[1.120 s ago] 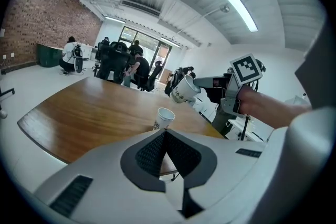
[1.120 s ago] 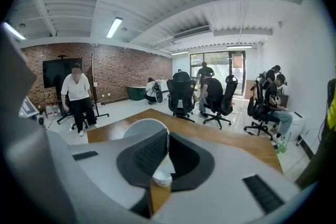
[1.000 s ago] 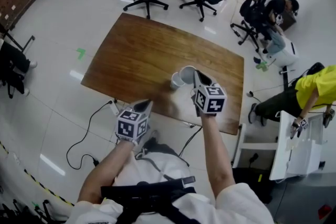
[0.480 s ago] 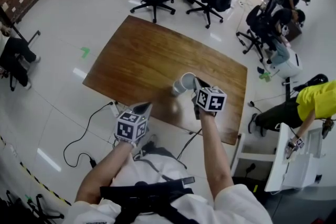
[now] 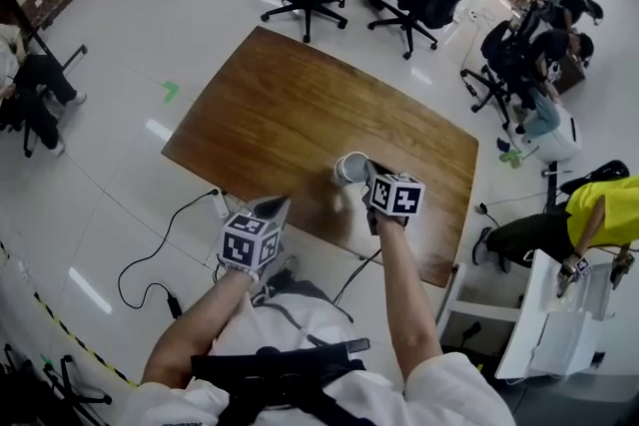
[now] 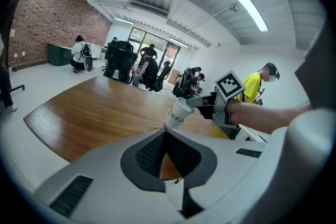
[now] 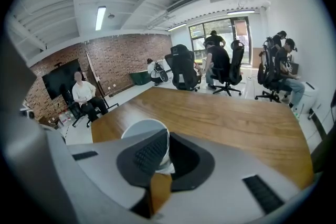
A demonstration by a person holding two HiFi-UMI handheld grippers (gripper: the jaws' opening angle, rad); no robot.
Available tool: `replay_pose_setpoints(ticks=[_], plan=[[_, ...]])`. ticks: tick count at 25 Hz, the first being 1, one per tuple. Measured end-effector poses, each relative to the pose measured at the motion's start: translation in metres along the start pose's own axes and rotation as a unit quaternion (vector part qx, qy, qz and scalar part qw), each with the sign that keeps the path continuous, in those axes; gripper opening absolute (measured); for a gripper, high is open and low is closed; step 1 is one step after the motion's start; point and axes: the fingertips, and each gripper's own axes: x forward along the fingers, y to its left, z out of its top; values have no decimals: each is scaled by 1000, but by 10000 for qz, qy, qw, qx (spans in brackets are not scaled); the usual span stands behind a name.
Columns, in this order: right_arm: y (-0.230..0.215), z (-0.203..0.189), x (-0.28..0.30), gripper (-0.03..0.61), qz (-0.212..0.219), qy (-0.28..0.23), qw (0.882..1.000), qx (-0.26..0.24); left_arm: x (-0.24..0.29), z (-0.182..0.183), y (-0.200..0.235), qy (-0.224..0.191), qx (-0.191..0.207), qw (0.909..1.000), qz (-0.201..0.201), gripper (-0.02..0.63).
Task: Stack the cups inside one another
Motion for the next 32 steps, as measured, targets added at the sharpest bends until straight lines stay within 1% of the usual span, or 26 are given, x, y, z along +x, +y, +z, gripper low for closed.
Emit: replay_pose_setpoints(ticks=[6, 14, 16, 23, 26, 31, 32], plan=[[-2, -11, 15, 20, -33, 271, 9994, -200, 2, 6, 2, -18, -55, 10000, 46, -5], [-8, -24, 34, 31, -121, 522, 9982, -268, 1, 5, 12, -5, -149, 9998, 150, -5], [-10, -27, 38, 40, -177, 558, 9978, -299, 1, 4, 14, -3, -172, 9997, 169, -5], [-11, -24, 43, 43, -315, 589, 9966, -477, -1, 4, 18, -12, -213, 9995, 216, -5], [-10, -24, 40, 64, -350, 542, 9966, -509, -3, 4, 18, -26, -212, 9995, 211, -5], [-6, -21, 29, 139, -348, 403, 9974, -482, -10, 0, 16, -48, -198, 9997, 159, -5], [-6, -19, 23, 141, -390, 326, 9976, -464, -13, -1, 15, -57, -188, 9997, 140, -5]])
